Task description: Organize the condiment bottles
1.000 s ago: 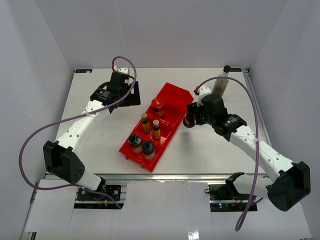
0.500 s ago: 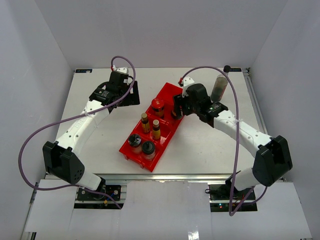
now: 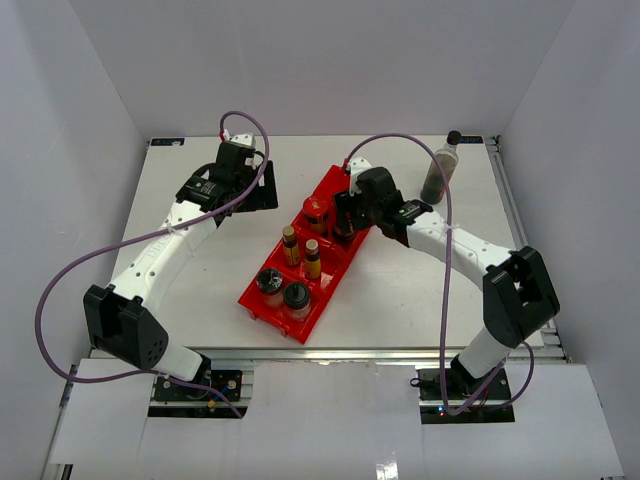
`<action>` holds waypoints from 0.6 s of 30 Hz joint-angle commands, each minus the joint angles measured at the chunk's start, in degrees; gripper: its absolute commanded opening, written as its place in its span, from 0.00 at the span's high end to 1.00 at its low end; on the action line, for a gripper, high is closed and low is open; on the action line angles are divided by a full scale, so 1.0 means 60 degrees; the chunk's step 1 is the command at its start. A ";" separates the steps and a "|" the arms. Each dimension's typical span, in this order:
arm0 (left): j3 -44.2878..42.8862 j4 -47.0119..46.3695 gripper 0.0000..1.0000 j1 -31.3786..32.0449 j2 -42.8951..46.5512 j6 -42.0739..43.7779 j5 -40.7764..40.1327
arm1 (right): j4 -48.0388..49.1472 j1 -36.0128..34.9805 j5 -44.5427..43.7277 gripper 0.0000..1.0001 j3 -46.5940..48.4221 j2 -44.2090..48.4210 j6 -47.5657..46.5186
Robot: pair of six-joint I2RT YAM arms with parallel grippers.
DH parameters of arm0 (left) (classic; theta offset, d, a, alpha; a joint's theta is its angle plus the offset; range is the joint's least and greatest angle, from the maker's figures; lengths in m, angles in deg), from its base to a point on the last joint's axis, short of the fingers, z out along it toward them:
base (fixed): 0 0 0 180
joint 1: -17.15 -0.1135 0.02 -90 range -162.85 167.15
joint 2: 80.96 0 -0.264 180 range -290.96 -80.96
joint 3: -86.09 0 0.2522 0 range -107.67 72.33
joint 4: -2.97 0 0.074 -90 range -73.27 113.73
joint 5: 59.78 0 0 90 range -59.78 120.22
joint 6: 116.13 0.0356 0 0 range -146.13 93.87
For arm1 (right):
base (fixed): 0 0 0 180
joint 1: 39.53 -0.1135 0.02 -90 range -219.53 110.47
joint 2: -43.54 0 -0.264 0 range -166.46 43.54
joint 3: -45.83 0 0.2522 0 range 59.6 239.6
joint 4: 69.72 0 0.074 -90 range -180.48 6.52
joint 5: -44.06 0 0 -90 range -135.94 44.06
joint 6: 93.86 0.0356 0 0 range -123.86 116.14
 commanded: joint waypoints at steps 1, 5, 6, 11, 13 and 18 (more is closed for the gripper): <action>-0.0451 -0.0003 0.02 -0.0120 0.0401 0.0075 -0.0135 | 0.1928 -0.0078 0.0067 0.91 0.0492 0.0083 -0.0104; -0.0407 -0.0135 0.02 -0.0129 0.0415 0.0075 -0.0021 | 0.2037 -0.0113 -0.0070 0.79 0.0348 -0.0090 -0.0098; -0.0403 -0.0139 0.02 -0.0120 0.0415 0.0080 0.0001 | 0.2046 -0.0122 -0.0132 0.73 0.0322 -0.0117 -0.0089; -0.0363 -0.0251 0.02 -0.0128 0.0459 0.0157 0.0085 | 0.1884 -0.0137 -0.0241 0.55 0.0443 -0.0446 -0.0104; -0.0392 -0.0232 0.02 -0.0135 0.0459 0.0172 0.0100 | 0.1763 -0.0151 -0.0282 0.51 0.0543 -0.0553 -0.0127; -0.0407 -0.0231 0.02 -0.0141 0.0473 0.0178 0.0092 | 0.1739 -0.0209 -0.0350 0.42 0.0608 -0.0657 -0.0118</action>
